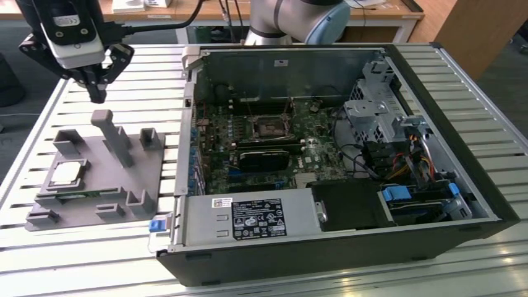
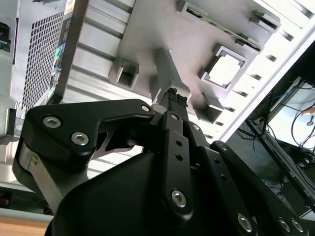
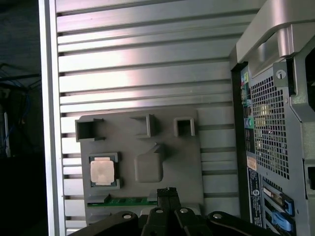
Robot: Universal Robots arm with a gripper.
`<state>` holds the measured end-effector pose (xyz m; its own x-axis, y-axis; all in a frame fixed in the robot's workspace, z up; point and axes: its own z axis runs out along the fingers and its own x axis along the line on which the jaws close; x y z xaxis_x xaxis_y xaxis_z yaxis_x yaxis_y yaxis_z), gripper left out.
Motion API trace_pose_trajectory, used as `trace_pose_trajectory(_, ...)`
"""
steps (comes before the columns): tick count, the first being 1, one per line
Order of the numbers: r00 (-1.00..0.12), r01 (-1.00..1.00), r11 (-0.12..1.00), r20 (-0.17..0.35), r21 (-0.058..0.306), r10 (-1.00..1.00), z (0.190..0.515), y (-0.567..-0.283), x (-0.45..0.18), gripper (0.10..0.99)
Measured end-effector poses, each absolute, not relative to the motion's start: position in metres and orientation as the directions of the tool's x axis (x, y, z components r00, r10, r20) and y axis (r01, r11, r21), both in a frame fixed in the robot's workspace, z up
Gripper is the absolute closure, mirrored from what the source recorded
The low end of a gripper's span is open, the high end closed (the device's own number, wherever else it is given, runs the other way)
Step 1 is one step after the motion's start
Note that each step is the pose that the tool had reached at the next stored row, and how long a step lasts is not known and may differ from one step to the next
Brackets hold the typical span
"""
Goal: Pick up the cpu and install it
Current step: 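Reach for the cpu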
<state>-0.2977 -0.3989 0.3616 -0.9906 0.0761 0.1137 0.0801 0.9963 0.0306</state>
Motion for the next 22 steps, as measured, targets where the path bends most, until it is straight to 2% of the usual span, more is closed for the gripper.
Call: trace_pose_trajectory(22, -0.989, 0.081, 0.996, 0.126, 0.03, 0.076, 0.359, -0.399, -0.31, 0.98)
